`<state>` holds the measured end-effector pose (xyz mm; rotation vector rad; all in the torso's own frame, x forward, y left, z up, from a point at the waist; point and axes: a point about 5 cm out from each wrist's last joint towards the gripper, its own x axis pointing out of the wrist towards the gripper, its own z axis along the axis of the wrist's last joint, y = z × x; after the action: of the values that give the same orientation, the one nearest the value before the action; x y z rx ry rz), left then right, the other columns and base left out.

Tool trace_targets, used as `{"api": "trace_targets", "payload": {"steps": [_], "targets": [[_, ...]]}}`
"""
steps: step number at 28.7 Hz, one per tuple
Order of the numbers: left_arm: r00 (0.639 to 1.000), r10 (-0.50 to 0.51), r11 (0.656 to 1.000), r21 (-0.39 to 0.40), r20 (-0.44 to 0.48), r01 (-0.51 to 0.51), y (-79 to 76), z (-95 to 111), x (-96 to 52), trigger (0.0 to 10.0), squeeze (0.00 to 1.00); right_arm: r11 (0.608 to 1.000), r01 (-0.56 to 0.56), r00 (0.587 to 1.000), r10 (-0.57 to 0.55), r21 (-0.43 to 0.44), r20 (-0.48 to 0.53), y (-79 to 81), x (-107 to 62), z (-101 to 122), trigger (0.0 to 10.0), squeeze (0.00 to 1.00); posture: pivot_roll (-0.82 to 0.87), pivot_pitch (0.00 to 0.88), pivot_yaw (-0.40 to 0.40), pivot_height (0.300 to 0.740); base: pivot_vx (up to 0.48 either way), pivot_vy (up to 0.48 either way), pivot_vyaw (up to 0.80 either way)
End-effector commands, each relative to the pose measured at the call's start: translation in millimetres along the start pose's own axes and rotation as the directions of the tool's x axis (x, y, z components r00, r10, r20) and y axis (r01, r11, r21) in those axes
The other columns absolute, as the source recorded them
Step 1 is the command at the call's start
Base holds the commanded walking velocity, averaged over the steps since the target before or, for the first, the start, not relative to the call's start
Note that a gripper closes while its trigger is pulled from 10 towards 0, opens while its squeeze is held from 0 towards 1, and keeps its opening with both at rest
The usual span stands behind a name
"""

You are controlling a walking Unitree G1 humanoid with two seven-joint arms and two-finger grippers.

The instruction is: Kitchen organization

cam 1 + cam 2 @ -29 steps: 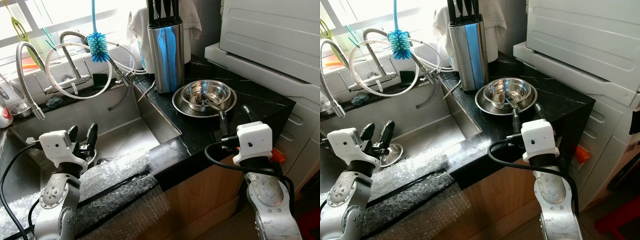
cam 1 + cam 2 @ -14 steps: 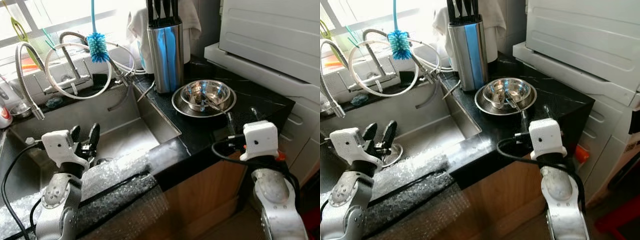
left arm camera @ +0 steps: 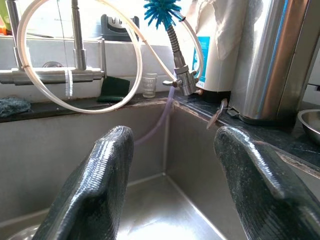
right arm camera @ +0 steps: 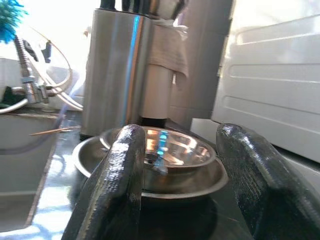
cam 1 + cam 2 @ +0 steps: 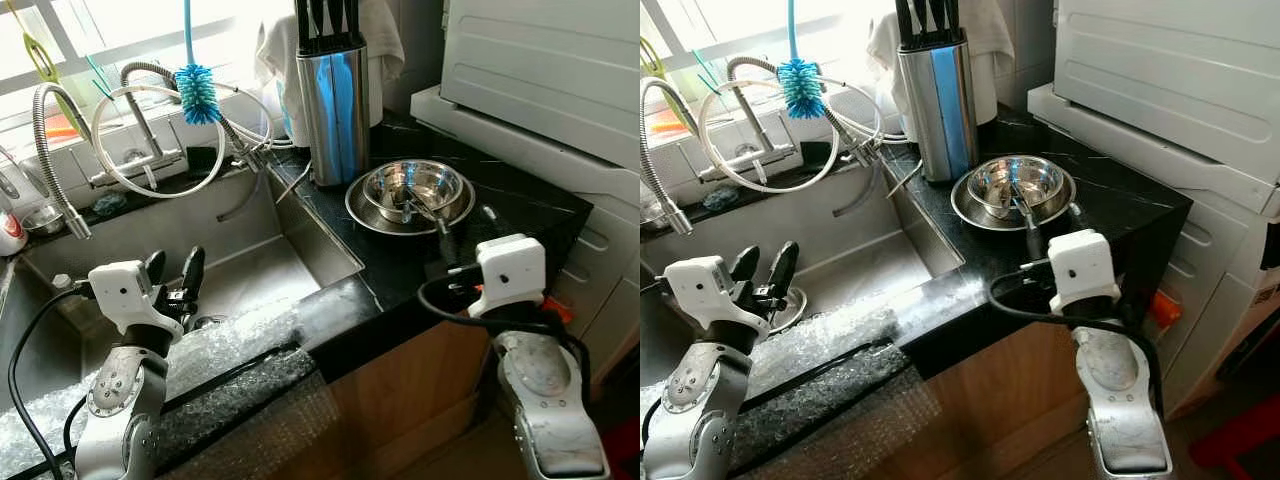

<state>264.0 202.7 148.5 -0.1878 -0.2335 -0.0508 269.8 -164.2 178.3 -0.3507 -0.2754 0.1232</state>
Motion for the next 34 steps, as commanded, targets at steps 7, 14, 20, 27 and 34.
{"api": "trace_targets", "payload": {"steps": [7, 14, 20, 27, 34], "targets": [[1.000, 0.005, 1.000, 0.028, 0.019, -0.006, 4.3, 6, 4.4, 10.0, 0.00, 0.997, -0.082, 0.997, 0.082, 0.012, -0.012, 15.2, -3.1, -2, 10.0, 0.00, -0.15, 0.000, 0.161, 0.740, 0.000, 0.000, 0.00], [1.000, 0.008, 1.000, 0.024, 0.016, -0.009, 3.4, 5, 4.3, 10.0, 0.00, 0.998, -0.056, 0.997, 0.055, -0.002, -0.060, 11.4, -6.5, -12, 10.0, 0.00, -0.15, 0.000, 0.163, 0.740, 0.000, 0.000, 0.00], [1.000, 0.013, 1.000, 0.023, 0.017, -0.013, 4.4, 5, 5.6, 10.0, 0.00, 0.999, -0.048, 0.997, 0.048, -0.011, -0.054, 5.1, -2.0, -13, 10.0, 0.00, -0.15, 0.000, 0.163, 0.740, 0.000, 0.000, 0.00], [1.000, 0.012, 1.000, 0.019, 0.016, -0.012, 2.8, 4, 6.3, 10.0, 0.00, 0.999, -0.039, 0.998, 0.038, -0.021, -0.052, 0.4, 4.6, -15, 10.0, 0.00, -0.15, 0.000, 0.164, 0.740, 0.000, 0.000, 0.00], [1.000, 0.011, 1.000, 0.019, 0.013, -0.011, 2.6, 4, 6.8, 10.0, 0.00, 0.999, -0.038, 0.998, 0.036, -0.033, -0.056, -2.8, 6.4, -17, 0.0, 0.00, -0.14, 0.000, 0.164, 0.740, 0.000, 0.000, 0.00]]}}
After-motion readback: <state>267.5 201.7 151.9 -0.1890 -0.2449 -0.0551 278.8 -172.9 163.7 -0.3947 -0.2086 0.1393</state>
